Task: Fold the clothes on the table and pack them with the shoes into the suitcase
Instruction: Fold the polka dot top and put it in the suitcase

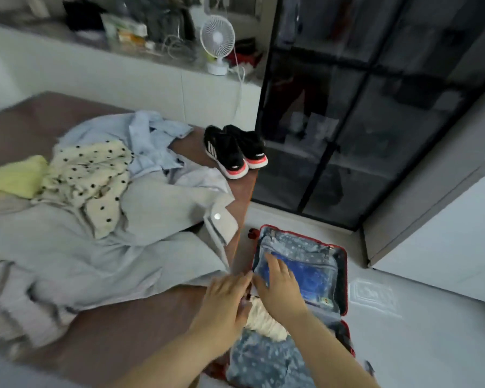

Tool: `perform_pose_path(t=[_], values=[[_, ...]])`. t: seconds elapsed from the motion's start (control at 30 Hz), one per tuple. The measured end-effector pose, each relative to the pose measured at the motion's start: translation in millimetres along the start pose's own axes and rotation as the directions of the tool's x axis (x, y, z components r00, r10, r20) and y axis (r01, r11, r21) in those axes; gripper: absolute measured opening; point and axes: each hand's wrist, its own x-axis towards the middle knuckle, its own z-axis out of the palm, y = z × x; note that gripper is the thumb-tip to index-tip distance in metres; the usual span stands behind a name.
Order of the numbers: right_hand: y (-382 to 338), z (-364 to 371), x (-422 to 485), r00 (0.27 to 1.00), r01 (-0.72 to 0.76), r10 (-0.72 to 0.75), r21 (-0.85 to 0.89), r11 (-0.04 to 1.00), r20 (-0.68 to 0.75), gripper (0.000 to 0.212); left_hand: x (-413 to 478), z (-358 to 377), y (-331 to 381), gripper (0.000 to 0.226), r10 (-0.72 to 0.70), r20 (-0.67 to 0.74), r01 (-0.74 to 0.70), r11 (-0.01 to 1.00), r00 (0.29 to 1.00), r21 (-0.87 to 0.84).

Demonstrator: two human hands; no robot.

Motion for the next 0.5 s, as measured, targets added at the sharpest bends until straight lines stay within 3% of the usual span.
perform_pose_path(t=[0.07, 0.17, 0.33, 0.5], values=[[-45.8, 11.2, -4.4, 0.998, 0.031, -0.026, 0.079, 0.996, -0.065, 0.06, -25.5, -35.5, -42.3, 0.071, 0.0, -0.048, -0.001, 1.0, 0.999, -0.025], [-104.4, 26.5, -7.5, 0.993, 0.061, -0.049, 0.116, 0.991, -0.109, 0.055, -53.5, -82.0, -100.5, 0.069, 0.009, -0.18, 0.007, 0.996, 0.984, 0.092], [-164.5, 45.0, -5.5, 0.993, 0.009, 0.019, 0.244, 0.97, -0.113, 0.056, -71.3, -133.8, -158.1, 0.08, -0.069, -0.215, 0.076, 0.997, 0.974, 0.025], [-196.5, 53.6, 13.7, 0.993, 0.053, -0.031, 0.188, 0.981, -0.116, 0.053, -61.6, -153.0, -195.9, 0.064, -0.149, -0.219, 0.166, 0.984, 0.964, 0.065]])
